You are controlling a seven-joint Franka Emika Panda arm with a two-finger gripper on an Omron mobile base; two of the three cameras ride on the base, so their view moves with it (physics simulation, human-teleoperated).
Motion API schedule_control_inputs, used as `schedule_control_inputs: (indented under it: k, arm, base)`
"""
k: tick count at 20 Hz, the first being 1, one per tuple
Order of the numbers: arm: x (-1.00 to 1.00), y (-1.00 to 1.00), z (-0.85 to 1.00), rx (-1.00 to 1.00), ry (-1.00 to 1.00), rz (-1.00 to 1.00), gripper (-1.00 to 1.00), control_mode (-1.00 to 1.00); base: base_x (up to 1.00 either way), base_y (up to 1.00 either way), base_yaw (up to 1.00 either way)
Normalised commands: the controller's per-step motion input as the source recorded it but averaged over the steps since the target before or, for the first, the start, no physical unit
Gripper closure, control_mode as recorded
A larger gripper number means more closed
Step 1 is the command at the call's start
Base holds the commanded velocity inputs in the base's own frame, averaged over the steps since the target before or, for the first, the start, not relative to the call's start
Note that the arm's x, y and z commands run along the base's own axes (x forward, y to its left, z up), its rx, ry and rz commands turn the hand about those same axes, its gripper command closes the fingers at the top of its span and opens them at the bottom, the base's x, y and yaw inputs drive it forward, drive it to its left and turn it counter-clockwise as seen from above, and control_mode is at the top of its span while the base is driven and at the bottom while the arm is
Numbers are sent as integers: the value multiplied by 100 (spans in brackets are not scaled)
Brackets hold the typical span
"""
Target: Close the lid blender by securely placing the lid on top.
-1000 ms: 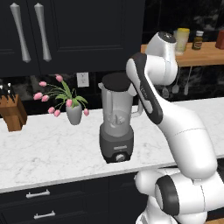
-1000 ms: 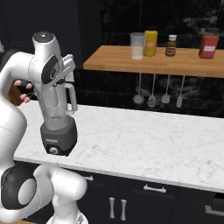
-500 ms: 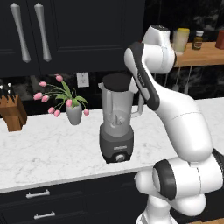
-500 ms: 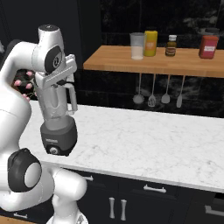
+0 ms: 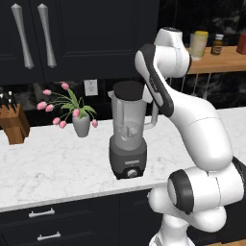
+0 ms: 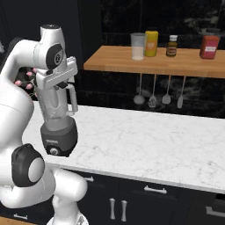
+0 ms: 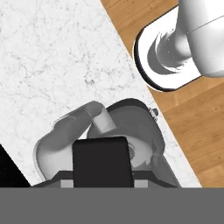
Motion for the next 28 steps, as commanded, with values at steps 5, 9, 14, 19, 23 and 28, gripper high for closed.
schedule_control_inputs:
  k: [5, 9, 14, 19, 23, 28]
  arm:
    - [-7, 2, -11, -1, 4, -2, 100, -100]
    - [-28, 1, 0, -1, 7, 0, 100, -100]
    - [-35, 1, 0, -2, 12, 0, 100, -100]
    - [-49, 0, 0, -1, 8, 0, -100, -100]
    - [-68, -26, 0, 0, 4, -8, -100, -100]
    - [-63, -55, 0, 0, 0, -19, -100, -100]
  base:
    - [0, 0, 0]
    - [0, 0, 0]
    - [0, 0, 0]
    - [0, 0, 0]
    - [0, 0, 0]
    - [0, 0, 0]
